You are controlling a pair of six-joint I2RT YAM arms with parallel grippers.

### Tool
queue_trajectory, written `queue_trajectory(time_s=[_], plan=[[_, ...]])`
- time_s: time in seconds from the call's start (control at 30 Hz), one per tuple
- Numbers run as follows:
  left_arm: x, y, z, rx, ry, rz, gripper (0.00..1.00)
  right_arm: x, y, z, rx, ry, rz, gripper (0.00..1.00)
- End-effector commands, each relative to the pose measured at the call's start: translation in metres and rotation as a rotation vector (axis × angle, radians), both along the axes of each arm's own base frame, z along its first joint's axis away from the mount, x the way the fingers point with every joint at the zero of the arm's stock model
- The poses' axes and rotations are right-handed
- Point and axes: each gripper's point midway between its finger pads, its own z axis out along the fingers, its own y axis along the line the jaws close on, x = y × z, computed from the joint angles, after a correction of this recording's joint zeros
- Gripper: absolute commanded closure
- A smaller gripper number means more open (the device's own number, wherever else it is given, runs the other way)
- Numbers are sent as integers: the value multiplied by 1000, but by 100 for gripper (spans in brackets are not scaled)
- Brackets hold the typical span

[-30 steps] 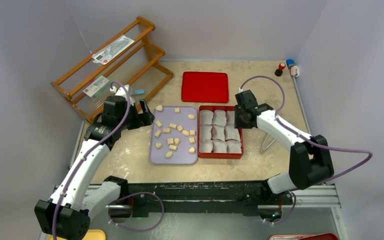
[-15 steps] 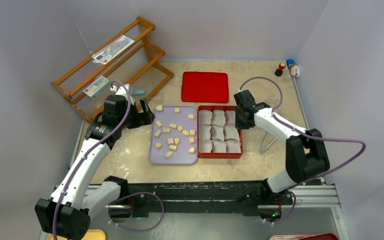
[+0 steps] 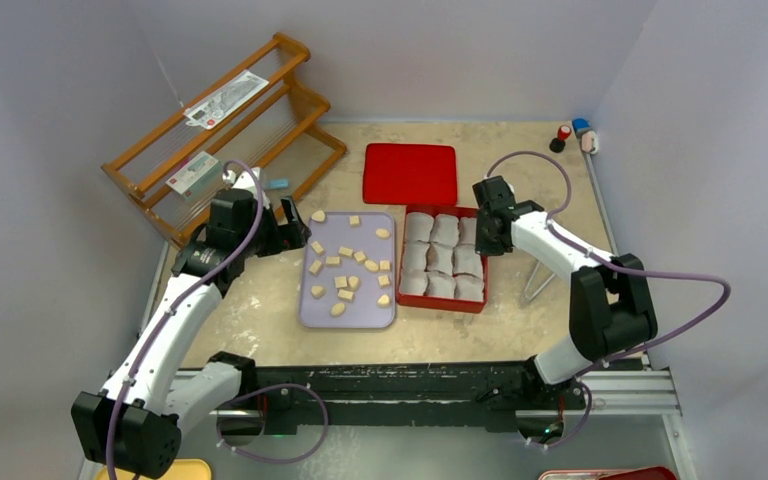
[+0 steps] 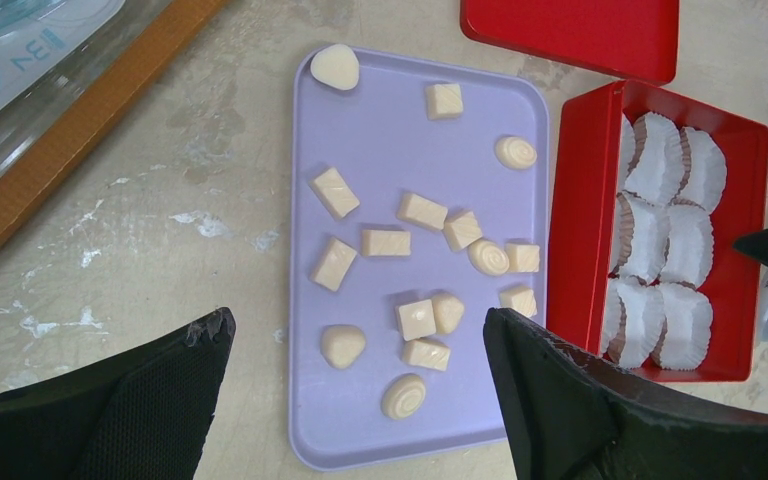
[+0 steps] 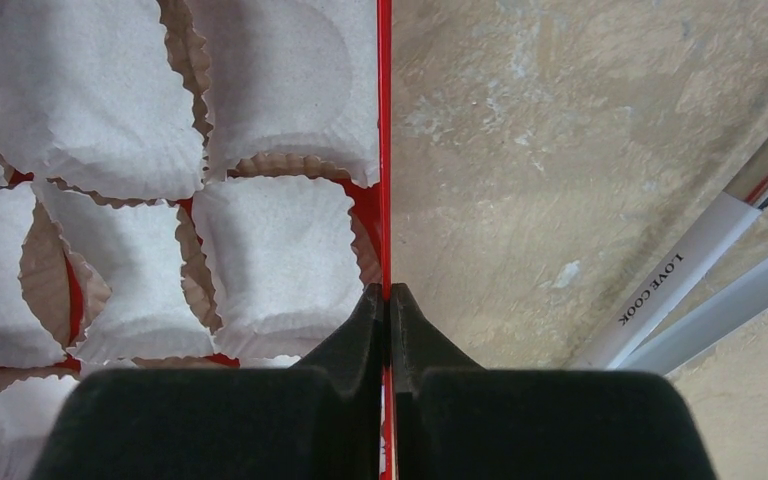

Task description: Pack the chocolate

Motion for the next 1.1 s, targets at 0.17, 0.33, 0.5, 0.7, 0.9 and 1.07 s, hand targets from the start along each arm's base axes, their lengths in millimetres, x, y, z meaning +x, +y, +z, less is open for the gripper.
queue_trajectory(time_s=[0.17,0.33,0.5,0.7,0.9,1.07], plan=[[4,-4,1,-8,-27,-21,7,7,-22,25,-26,-35,-82,100],[4,-5,1,-13,-27,-20,7,4,-28,31,-30,-33,-95,100],[4,-5,0,-17,-28,-21,7,-2,-40,29,-55,-21,-119,100],[4,-6,-1,-18,-26,-27,7,-2,-49,33,-47,-27,-154,100],[5,-7,1,-16,-30,-30,7,1,-59,41,-65,-35,-186,100],[5,-6,2,-14,-33,-32,7,0,-66,47,-81,-36,-206,100]])
